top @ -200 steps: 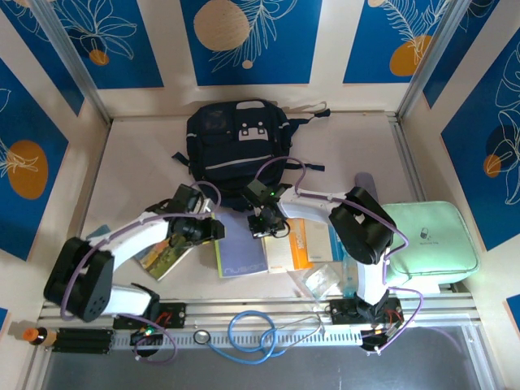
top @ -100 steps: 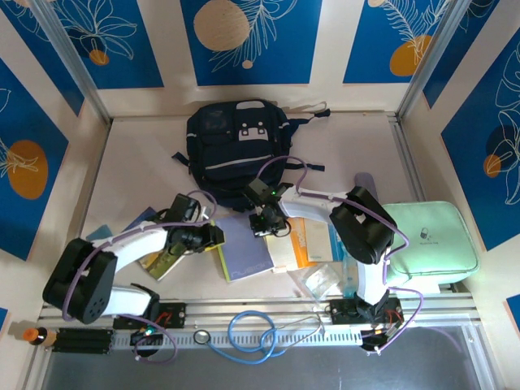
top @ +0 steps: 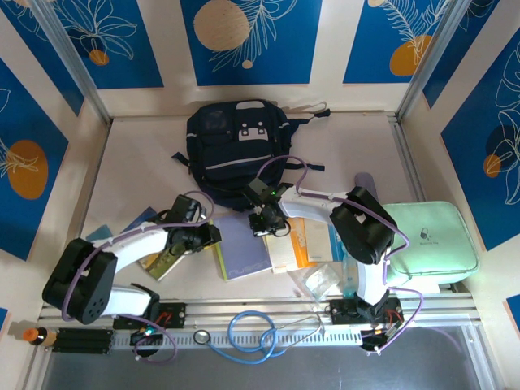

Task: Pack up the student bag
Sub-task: Pick up the book from the bottom-center of the table.

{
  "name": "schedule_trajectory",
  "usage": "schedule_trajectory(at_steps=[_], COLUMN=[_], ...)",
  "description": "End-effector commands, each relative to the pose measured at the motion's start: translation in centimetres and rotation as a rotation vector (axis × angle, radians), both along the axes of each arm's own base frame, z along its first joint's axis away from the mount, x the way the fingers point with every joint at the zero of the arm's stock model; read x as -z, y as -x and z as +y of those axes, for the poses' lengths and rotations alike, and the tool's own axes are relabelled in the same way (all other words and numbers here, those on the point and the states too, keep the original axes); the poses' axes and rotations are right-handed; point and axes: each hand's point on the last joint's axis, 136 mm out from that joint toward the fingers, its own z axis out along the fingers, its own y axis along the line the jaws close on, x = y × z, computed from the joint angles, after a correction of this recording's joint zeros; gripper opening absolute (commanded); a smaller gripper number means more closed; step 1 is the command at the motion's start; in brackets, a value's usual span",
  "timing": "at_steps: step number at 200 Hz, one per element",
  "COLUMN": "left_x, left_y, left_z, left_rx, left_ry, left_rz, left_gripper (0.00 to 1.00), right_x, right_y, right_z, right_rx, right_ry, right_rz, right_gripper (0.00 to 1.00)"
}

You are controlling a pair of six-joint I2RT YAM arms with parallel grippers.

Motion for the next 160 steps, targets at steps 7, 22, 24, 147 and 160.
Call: schedule_trajectory(at_steps=[7, 22, 24, 147, 160], left_x=[-0.3, -0.2, -0.1, -5.9, -6.2], left_y=[-0.2, -0.3, -0.4, -2.4, -2.2], left_z=[0.1, -0.5, -0.6, -4.1, -4.3], left_rx=[-0.022, -0.018, -0.017, 0.039, 0.048], left_ry=[-0.016, 0.015, 0.021, 0.302, 0.321], left_rz=[0.011, 0.021, 0.024, -0.203, -0.210], left_gripper=[0.32, 0.32, 0.32, 0.26, 0.27], right_x=[2.4, 2.5, 2.5, 2.7, 2.7], right_y=[0.8, 0.8, 0.8, 0.8, 0.7], right_z=[-1.1, -1.2, -1.2, -1.2, -1.2], right_rx=[0.019, 0.021, 0.021, 0.022, 0.023], right_ry=[0.060, 0.063, 0.063, 0.059, 0.056], right_rz=[0.046, 0.048, 0.048, 0.062, 0.062], right_gripper=[0.13, 0.13, 0.13, 0.13, 0.12])
